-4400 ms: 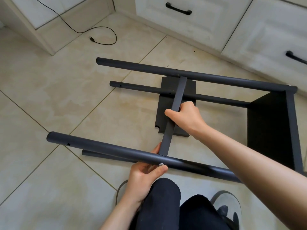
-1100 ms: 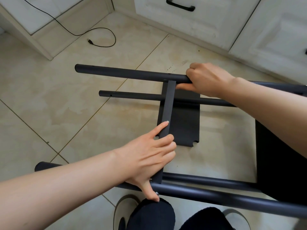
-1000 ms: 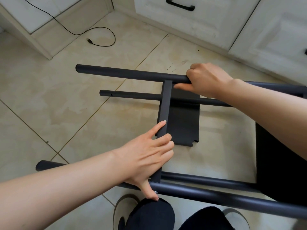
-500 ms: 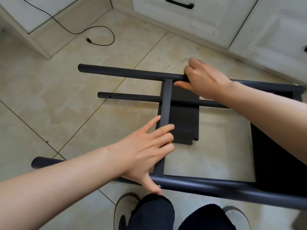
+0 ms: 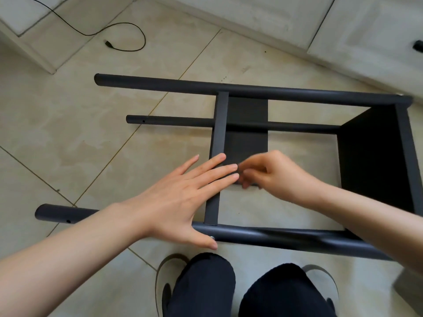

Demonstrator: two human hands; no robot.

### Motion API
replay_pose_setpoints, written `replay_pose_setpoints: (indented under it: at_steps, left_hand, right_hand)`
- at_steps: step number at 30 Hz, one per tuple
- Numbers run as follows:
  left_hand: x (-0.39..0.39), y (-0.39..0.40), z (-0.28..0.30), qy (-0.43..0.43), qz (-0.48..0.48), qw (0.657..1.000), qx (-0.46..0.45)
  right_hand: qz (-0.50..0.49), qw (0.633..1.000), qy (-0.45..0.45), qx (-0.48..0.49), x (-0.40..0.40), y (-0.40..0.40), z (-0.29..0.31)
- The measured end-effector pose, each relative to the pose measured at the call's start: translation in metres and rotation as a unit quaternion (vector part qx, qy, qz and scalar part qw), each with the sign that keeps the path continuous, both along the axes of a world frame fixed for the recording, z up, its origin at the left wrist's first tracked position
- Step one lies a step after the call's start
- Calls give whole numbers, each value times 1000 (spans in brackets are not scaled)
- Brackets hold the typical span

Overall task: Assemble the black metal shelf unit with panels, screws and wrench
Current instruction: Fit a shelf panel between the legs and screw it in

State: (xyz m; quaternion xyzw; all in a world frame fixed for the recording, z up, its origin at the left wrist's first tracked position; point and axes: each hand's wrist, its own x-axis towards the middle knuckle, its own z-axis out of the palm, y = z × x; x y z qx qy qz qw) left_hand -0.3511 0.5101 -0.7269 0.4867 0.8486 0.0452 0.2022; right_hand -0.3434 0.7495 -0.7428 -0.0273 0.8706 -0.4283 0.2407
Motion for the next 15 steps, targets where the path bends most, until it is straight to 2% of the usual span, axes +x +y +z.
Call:
replay_pose_setpoints:
  at_steps: [3,5,7,12,15]
  left_hand:
    - [5,-3,-3,2,10,1000,14]
    - [9,-5,-5,5,25,999,26]
    - [14,-6,-8,6,39,998,38]
    - [18,-6,-11,7,49,997,64]
    - [18,-7,-13,11,50,996,73]
  right_hand:
    - [-49,972,-181,-141,14,-1,-7]
    - [-71,949,-237,-195,19,-2,-8]
    - [-71,936,-269,-217,22,-3,-9]
    - [-76,928,-296,-216,27,-8,-17]
    - [-79,905,-334,-250,26,-16,-19]
